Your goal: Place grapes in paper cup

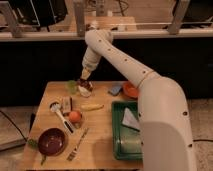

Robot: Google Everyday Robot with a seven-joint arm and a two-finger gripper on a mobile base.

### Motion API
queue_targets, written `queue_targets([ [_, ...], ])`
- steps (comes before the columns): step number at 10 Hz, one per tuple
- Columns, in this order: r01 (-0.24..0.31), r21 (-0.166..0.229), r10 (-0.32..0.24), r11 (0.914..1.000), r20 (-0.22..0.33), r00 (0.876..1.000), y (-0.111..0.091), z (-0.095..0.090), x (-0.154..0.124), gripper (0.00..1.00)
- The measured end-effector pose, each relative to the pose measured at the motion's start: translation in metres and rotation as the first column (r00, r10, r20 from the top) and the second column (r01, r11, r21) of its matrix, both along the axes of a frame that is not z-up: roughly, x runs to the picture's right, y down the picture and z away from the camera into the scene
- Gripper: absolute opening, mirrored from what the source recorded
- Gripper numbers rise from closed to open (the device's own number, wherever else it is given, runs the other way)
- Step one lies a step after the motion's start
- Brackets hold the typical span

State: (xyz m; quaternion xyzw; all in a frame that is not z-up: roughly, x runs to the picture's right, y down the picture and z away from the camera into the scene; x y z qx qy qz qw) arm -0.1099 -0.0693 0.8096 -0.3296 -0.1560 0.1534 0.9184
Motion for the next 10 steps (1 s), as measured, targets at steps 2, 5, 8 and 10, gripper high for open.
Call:
queue_targets([
  [2, 0.003, -0.003, -0.003, 1.0000, 0.014, 1.000, -0.002, 0.004, -0.001, 0.00],
  [5, -0.006, -0.013, 0.006, 0.9999, 0.017, 1.000, -0.005, 0.012, 0.001, 0.00],
  [8, -0.007, -0.029, 0.008, 0.9996, 0.025, 1.000, -0.005, 0.018, 0.002, 0.05],
  [10, -0.008, -0.037, 0.010, 0.9993, 0.038, 0.999, -0.005, 0.020, 0.001, 0.23],
])
